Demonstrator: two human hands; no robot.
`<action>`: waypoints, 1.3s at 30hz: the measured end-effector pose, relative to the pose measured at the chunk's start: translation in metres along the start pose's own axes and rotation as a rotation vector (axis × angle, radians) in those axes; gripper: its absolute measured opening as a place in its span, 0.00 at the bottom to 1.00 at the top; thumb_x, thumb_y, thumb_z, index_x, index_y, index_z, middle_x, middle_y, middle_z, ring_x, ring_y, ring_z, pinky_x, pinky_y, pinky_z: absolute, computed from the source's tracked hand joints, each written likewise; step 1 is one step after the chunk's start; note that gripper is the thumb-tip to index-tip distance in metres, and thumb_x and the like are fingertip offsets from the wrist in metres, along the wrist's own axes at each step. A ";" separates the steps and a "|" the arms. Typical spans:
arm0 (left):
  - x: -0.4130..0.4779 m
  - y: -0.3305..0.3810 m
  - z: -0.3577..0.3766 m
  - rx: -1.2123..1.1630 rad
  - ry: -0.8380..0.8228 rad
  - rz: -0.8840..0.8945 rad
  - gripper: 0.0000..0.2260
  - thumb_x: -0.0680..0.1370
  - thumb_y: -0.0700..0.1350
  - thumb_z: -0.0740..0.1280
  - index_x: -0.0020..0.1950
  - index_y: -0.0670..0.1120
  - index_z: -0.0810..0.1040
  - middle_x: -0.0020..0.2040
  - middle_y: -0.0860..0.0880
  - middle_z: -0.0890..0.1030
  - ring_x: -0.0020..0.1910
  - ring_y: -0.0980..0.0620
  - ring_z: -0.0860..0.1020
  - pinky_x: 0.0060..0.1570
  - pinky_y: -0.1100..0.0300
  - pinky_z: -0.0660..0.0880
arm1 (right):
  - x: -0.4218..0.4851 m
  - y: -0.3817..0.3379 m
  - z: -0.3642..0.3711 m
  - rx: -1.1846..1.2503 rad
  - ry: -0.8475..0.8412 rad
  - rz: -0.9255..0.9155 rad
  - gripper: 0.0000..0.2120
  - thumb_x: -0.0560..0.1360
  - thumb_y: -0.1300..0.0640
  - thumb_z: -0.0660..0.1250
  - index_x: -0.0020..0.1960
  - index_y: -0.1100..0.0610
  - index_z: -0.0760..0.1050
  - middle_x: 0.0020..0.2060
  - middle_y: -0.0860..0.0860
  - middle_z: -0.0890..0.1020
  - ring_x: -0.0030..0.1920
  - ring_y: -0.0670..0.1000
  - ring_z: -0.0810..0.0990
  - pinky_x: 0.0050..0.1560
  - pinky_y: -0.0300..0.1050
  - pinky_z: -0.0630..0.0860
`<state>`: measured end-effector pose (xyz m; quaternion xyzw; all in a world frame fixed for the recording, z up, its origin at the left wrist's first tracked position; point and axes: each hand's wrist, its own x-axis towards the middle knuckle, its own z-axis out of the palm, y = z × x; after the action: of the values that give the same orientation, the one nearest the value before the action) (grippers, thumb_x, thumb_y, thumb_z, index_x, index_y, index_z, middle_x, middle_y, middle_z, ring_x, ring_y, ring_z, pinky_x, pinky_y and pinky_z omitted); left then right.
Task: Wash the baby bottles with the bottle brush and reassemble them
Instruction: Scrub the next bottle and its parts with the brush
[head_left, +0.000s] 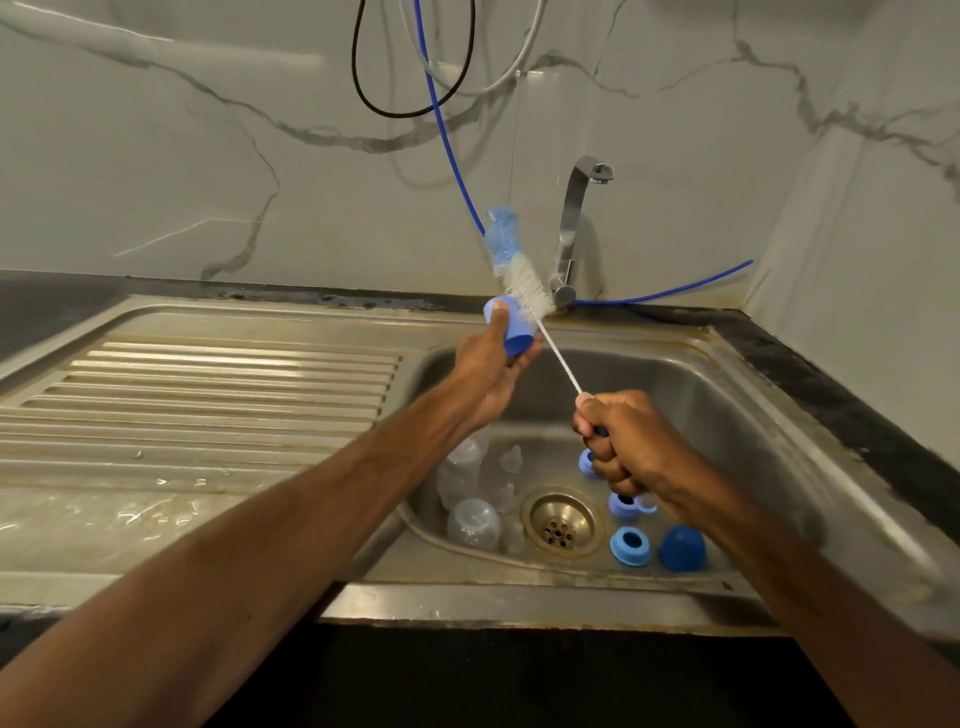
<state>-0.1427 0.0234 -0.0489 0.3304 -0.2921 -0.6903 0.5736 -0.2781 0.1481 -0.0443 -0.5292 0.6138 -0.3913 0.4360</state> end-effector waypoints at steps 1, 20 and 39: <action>0.002 0.005 -0.004 -0.051 0.003 0.008 0.20 0.85 0.50 0.62 0.71 0.37 0.70 0.67 0.38 0.78 0.63 0.42 0.80 0.58 0.51 0.80 | -0.003 0.002 0.000 -0.002 -0.021 0.013 0.18 0.85 0.53 0.55 0.38 0.56 0.68 0.25 0.50 0.61 0.22 0.46 0.56 0.23 0.34 0.54; 0.000 0.013 -0.008 -0.130 -0.180 -0.147 0.22 0.87 0.52 0.56 0.74 0.38 0.66 0.67 0.34 0.77 0.59 0.39 0.81 0.54 0.45 0.81 | -0.002 0.001 -0.005 0.048 -0.017 0.049 0.17 0.85 0.54 0.54 0.37 0.55 0.67 0.25 0.49 0.60 0.22 0.45 0.56 0.23 0.34 0.52; 0.008 0.000 -0.006 0.505 -0.054 0.111 0.27 0.84 0.64 0.53 0.57 0.41 0.75 0.38 0.45 0.76 0.30 0.52 0.72 0.31 0.59 0.72 | 0.008 -0.008 -0.008 0.054 0.055 0.022 0.17 0.85 0.54 0.55 0.39 0.57 0.69 0.25 0.49 0.60 0.21 0.45 0.56 0.22 0.33 0.53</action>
<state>-0.1387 0.0152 -0.0532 0.4278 -0.4881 -0.5716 0.5020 -0.2841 0.1388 -0.0353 -0.4995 0.6204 -0.4174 0.4374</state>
